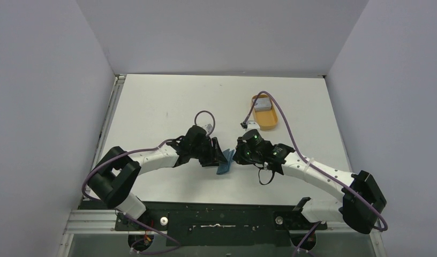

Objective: Put the credit cards into the card holder
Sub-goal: Open the card holder at the center of the board.

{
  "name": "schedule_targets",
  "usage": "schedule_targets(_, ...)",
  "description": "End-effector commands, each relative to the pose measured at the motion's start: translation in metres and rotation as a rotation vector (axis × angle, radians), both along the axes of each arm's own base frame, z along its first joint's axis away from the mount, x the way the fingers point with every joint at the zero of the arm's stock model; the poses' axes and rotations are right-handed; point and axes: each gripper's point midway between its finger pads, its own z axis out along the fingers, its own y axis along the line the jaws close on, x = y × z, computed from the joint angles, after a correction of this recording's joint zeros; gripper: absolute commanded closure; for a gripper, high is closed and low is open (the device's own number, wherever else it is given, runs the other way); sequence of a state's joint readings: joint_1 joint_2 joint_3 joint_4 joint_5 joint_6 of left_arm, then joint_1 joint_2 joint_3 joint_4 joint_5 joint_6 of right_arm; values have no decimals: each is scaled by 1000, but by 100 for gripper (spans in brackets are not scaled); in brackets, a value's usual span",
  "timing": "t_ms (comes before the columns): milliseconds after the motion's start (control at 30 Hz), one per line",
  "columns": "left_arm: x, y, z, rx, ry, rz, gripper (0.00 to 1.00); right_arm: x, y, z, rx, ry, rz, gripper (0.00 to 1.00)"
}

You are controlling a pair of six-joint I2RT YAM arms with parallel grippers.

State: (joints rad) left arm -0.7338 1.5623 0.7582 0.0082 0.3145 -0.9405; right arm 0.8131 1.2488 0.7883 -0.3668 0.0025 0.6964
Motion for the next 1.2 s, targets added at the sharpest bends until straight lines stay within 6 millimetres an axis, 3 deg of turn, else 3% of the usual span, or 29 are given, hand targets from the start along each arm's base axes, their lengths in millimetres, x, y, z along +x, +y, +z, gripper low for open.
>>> schedule_targets(0,10,-8,7,8,-53,-22,57,2,13,24,94,-55,17,100)
schedule_targets(167,6,5,-10,87,-30,-7,68,2,11,34,113,-82,13,100)
schedule_targets(367,2,24,-30,180,5,24,87,2,-3,24,68,-83,-17,100)
schedule_targets(567,2,31,-26,191,-2,44,99,3,-23,19,9,-97,-76,100)
schedule_targets(867,2,42,-11,215,-34,43,100,4,-46,12,-74,-102,-147,100)
schedule_targets(1167,-2,50,-25,254,-24,24,100,2,-61,-15,-161,-57,-180,100)
